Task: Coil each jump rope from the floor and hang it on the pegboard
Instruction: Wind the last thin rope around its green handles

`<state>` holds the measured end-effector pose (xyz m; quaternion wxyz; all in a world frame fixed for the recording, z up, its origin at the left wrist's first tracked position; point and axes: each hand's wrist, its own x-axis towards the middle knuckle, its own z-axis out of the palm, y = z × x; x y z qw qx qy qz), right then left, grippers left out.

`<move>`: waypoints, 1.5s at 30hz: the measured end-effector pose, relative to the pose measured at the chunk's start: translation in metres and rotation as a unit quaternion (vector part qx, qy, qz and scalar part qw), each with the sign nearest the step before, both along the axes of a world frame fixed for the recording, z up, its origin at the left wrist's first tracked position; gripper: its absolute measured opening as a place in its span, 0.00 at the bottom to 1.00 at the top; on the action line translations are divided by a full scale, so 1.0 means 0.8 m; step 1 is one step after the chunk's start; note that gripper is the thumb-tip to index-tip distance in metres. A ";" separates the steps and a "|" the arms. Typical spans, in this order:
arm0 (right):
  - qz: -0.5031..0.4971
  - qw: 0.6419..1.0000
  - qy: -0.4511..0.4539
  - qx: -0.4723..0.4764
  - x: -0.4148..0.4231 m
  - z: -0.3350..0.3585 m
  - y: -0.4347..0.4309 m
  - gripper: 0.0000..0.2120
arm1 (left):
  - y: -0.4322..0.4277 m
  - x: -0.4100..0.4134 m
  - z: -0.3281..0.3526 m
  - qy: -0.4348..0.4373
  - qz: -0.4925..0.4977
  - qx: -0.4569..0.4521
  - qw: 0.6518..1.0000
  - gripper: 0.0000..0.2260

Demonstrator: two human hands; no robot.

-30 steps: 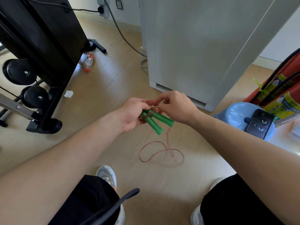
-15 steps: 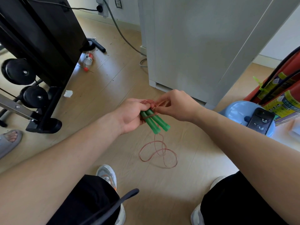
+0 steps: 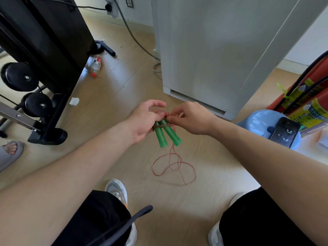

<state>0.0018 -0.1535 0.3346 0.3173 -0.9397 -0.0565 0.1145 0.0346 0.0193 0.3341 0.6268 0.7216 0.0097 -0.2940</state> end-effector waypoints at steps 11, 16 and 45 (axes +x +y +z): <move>-0.059 0.994 0.000 0.092 -0.001 0.000 0.007 0.13 | 0.004 0.001 -0.006 -0.220 -0.109 0.182 0.952 0.10; -0.100 0.986 -0.007 0.130 0.001 0.000 0.002 0.16 | 0.005 0.002 -0.006 -0.203 -0.142 0.147 0.958 0.07; -0.025 0.994 0.023 0.108 -0.020 0.026 -0.020 0.04 | 0.025 0.019 -0.001 -0.309 -0.263 0.348 0.845 0.12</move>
